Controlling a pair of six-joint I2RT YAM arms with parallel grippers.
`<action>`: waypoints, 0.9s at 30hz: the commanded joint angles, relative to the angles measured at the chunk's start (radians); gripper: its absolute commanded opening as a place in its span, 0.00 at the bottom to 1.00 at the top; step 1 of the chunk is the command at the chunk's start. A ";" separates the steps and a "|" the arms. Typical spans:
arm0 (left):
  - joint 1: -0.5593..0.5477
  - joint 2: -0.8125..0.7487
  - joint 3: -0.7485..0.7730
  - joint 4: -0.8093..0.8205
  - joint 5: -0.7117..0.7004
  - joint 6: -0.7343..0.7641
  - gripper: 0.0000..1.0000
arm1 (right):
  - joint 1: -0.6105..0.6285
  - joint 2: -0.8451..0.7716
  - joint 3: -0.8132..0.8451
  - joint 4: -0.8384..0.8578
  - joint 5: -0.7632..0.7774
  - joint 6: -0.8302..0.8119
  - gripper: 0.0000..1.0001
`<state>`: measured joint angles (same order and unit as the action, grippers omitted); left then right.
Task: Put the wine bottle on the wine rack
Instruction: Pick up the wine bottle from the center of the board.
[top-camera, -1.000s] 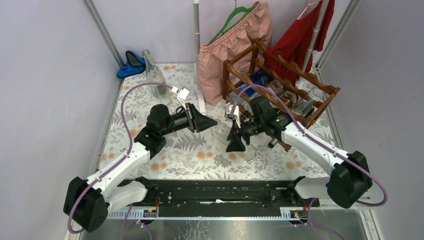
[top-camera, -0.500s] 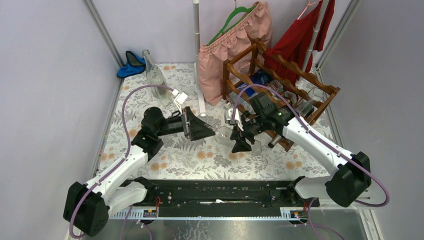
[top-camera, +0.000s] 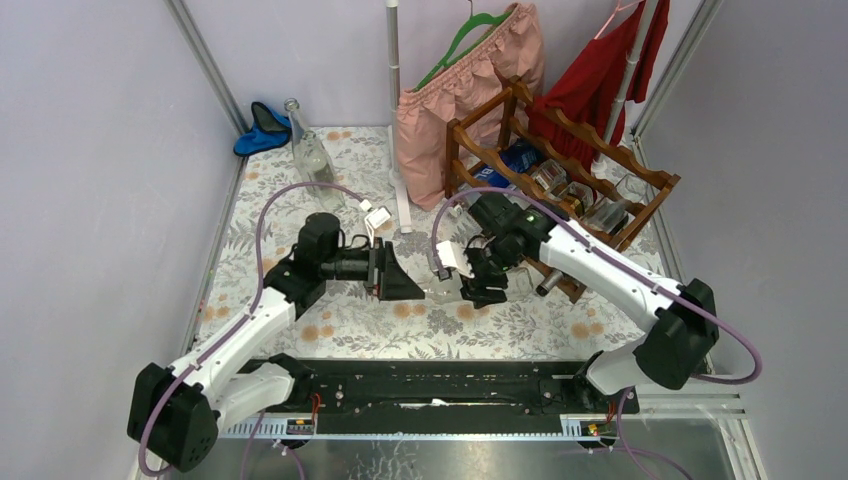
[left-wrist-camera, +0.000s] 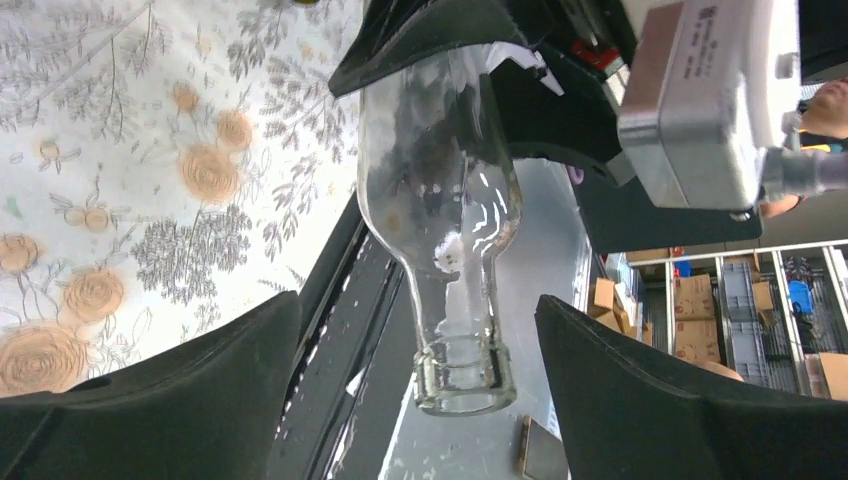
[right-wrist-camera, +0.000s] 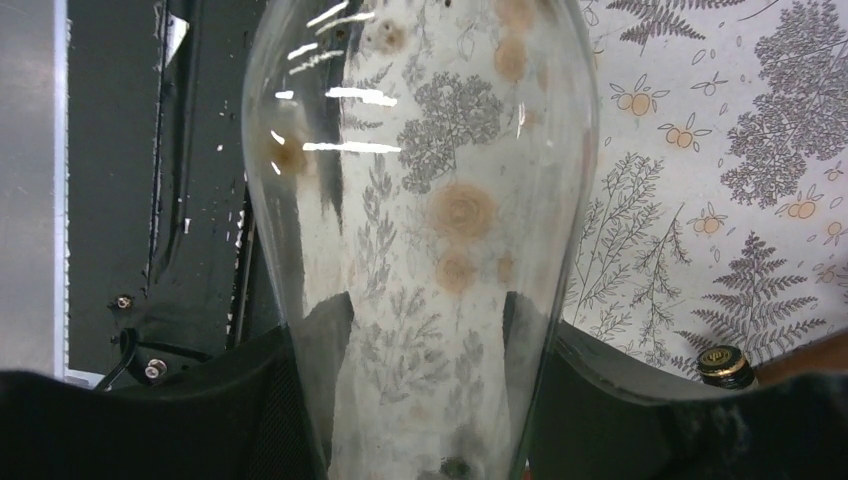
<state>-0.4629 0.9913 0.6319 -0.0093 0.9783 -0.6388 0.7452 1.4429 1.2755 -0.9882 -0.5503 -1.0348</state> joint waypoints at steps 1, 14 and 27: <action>-0.036 0.034 0.049 -0.261 -0.073 0.159 0.90 | 0.046 0.025 0.059 -0.016 0.071 0.011 0.00; -0.047 0.009 -0.022 -0.070 -0.044 -0.015 0.62 | 0.077 0.060 0.077 0.052 0.121 0.098 0.00; -0.048 0.023 -0.060 0.052 -0.050 -0.097 0.55 | 0.111 0.068 0.057 0.043 0.106 0.096 0.00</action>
<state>-0.5045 1.0103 0.5850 -0.0696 0.9195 -0.6922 0.8398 1.5215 1.2987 -0.9569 -0.4290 -0.9463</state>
